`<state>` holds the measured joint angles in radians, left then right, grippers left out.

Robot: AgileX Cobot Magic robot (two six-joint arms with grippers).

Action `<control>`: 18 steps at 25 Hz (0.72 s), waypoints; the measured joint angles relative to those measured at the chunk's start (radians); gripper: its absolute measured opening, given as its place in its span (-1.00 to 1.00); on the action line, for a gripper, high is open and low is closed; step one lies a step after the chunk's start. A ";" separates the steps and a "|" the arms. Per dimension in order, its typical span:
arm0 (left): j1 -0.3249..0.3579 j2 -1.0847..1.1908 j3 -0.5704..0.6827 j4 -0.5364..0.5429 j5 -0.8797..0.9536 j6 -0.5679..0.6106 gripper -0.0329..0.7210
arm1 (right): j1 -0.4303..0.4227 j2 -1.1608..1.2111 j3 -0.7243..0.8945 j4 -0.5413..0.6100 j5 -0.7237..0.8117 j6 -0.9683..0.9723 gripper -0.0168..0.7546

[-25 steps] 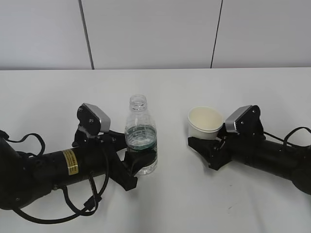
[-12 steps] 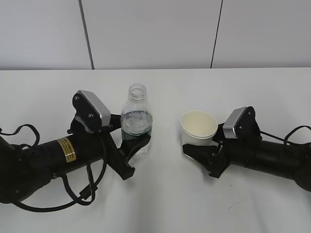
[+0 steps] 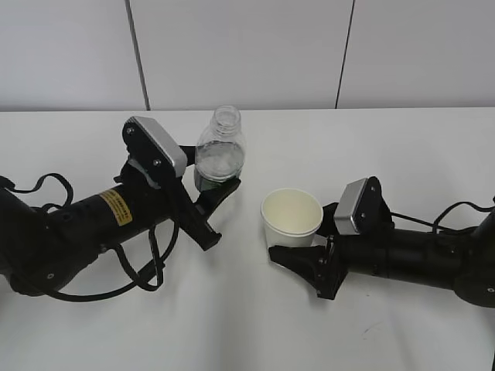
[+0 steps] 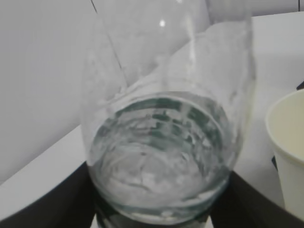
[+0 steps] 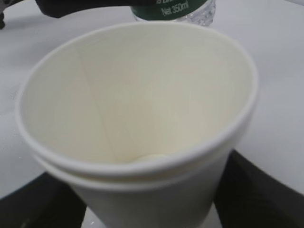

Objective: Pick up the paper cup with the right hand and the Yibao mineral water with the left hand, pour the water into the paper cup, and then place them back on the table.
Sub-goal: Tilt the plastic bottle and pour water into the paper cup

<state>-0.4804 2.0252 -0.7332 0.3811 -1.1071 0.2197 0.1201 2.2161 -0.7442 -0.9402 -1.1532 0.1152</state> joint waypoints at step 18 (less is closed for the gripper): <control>0.000 0.000 -0.058 -0.028 0.000 0.356 0.21 | 0.000 -0.002 -0.035 -0.128 0.000 0.110 0.50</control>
<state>-0.4804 2.0252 -0.7915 0.3531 -1.1072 0.5756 0.1201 2.2139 -0.7788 -1.0678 -1.1532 0.2253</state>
